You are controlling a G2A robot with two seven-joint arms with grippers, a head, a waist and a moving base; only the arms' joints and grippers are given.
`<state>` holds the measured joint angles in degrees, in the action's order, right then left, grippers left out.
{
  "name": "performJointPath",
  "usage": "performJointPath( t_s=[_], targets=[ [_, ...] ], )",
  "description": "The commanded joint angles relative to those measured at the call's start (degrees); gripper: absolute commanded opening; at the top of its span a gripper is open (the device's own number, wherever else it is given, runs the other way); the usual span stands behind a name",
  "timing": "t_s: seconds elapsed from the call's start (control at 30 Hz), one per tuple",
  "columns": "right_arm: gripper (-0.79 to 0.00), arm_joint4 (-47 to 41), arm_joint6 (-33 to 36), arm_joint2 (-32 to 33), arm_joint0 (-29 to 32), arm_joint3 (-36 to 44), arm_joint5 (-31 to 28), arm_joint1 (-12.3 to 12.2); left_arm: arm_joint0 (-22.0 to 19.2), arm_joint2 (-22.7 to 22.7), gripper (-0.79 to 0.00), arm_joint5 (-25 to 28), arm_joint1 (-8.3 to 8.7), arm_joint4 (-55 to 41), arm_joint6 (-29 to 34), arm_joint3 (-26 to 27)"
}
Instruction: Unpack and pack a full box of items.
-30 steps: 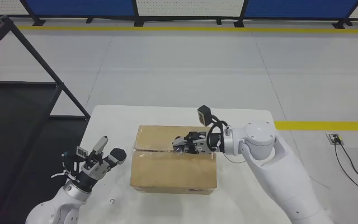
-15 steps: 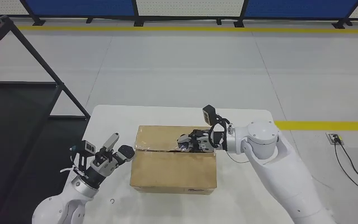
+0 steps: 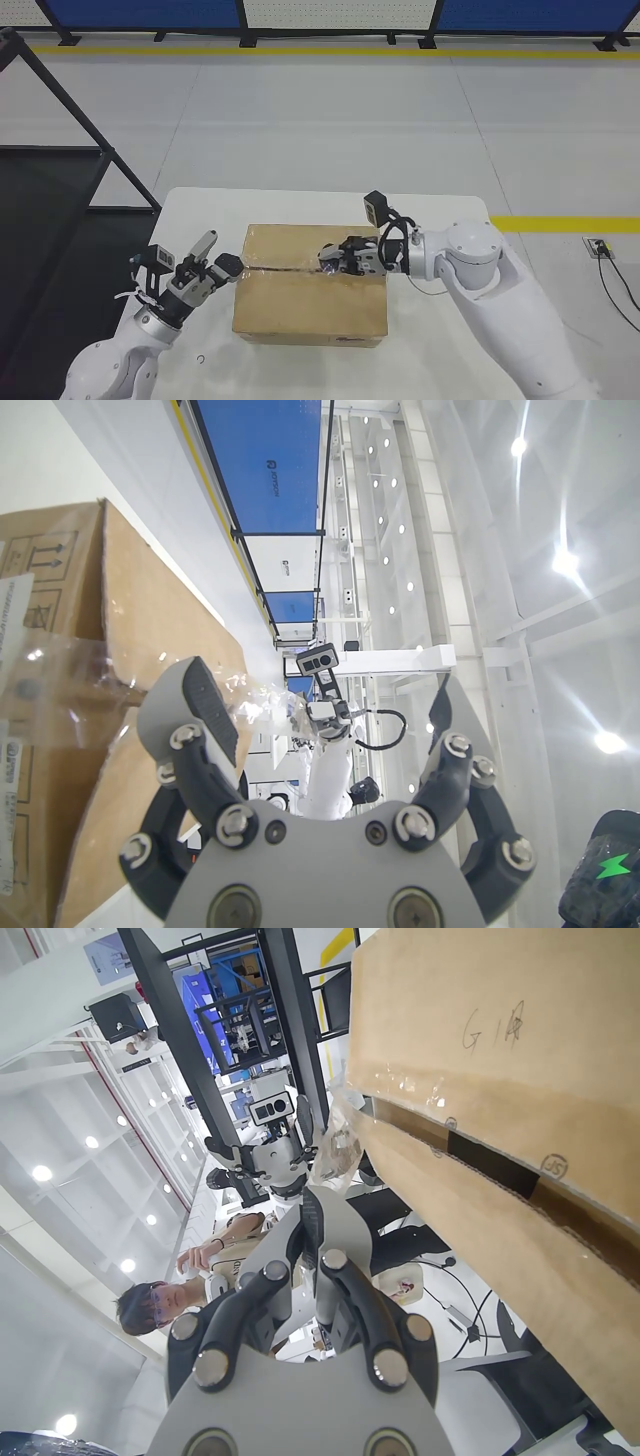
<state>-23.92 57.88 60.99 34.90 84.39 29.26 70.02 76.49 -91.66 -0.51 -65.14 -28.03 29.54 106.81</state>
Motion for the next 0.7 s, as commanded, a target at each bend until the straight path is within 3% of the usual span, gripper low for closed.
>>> performJointPath(
  t_s=[0.0,0.67],
  targets=[
    [-0.785,0.2,-0.2,0.0,0.1,0.4,0.2,-0.1,-0.1,0.0,0.000,-0.1,0.01,0.0,0.0,-0.1],
    [-0.785,-1.5,0.1,-0.2,0.0,1.1,0.4,-0.7,-0.5,0.3,0.000,-0.2,0.08,-0.1,0.5,-1.2]
  ],
)
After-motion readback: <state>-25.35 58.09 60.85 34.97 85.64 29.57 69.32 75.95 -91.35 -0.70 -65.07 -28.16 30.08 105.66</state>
